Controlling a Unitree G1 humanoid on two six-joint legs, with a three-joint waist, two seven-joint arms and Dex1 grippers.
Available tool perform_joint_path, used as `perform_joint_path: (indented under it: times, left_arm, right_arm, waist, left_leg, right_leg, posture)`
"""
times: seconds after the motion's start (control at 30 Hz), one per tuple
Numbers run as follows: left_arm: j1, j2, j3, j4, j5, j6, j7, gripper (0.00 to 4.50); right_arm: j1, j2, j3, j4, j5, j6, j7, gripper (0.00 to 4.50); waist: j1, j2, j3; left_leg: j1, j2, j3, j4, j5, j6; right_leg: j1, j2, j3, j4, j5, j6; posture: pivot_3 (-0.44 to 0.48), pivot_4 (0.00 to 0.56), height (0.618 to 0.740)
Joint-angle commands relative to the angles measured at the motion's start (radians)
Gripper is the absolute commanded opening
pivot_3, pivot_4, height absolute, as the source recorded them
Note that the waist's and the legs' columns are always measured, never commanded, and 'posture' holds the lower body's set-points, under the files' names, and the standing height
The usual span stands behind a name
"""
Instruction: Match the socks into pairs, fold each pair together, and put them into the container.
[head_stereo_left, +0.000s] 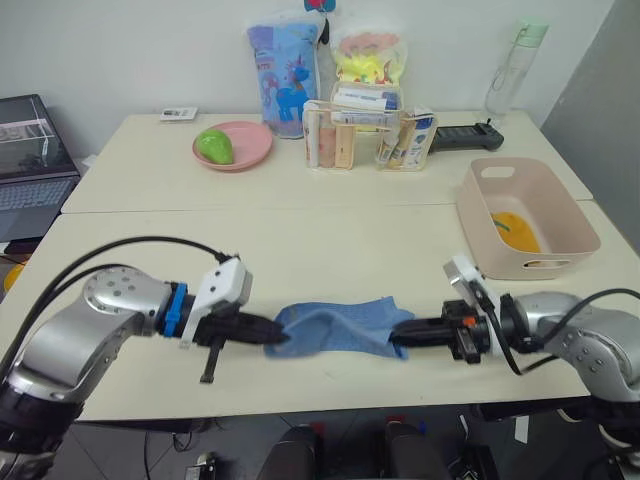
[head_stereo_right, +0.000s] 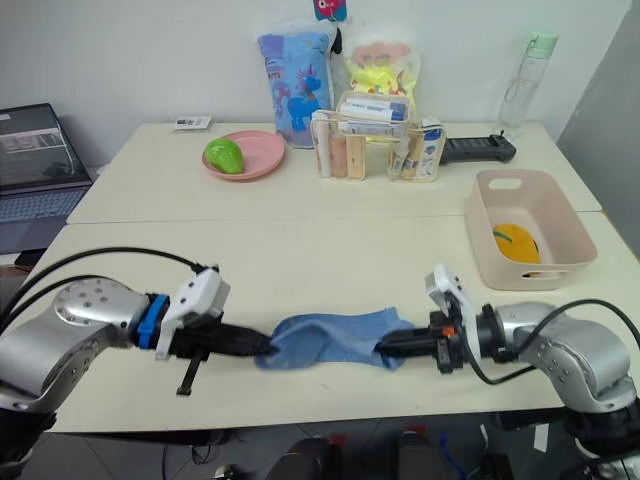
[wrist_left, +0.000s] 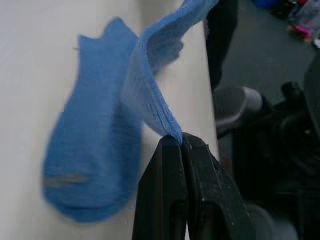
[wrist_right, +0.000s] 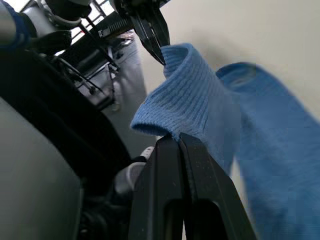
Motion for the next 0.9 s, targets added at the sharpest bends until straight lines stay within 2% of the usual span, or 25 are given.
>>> perform_joint_path:
  times: [0.03,0.2,0.47,0.9]
  left_arm:
    - [0.028,0.035,-0.011,-0.027,0.032,-0.013,-0.019,0.03]
    - [-0.057,-0.037,-0.108,0.103,0.157,-0.080,0.015,0.03]
    - [-0.345,-0.195,-0.278,0.395,0.377,-0.251,-0.012,0.03]
    - [-0.462,-0.284,-0.323,0.562,0.502,-0.382,-0.056,0.03]
  right_arm:
    - [0.031,0.019,-0.065,-0.050,0.124,0.081,-0.108,0.00]
    - [0.050,0.000,-0.003,0.006,0.035,0.024,-0.151,0.00]
    - [-0.051,0.014,0.038,0.174,-0.085,-0.072,-0.194,0.00]
    - [-0.054,0.047,0.094,0.219,-0.204,-0.150,-0.246,0.00]
  waist:
    - [0.001,0.000,0.000]
    - [0.006,-0.001,0.000]
    - [0.003,-0.002,0.000]
    - [0.001,-0.002,0.000]
  left_leg:
    - [0.000,0.000,0.000,0.000,0.000,0.000]
    - [0.000,-0.001,0.001,0.000,0.000,0.000]
    - [-0.002,-0.001,0.001,0.001,0.002,-0.003]
    - [-0.002,-0.001,0.001,0.001,0.002,-0.003]
  right_leg:
    - [0.000,0.000,0.000,0.000,0.000,0.000]
    - [0.001,0.000,0.000,-0.001,0.000,0.000]
    - [0.000,0.000,0.000,-0.001,0.000,0.001]
    - [-0.001,0.000,0.000,0.000,0.000,0.001]
  posture:
    - [0.000,0.150,0.740]
    - [0.000,0.150,0.740]
    - [0.000,0.150,0.740]
    - [0.000,0.150,0.740]
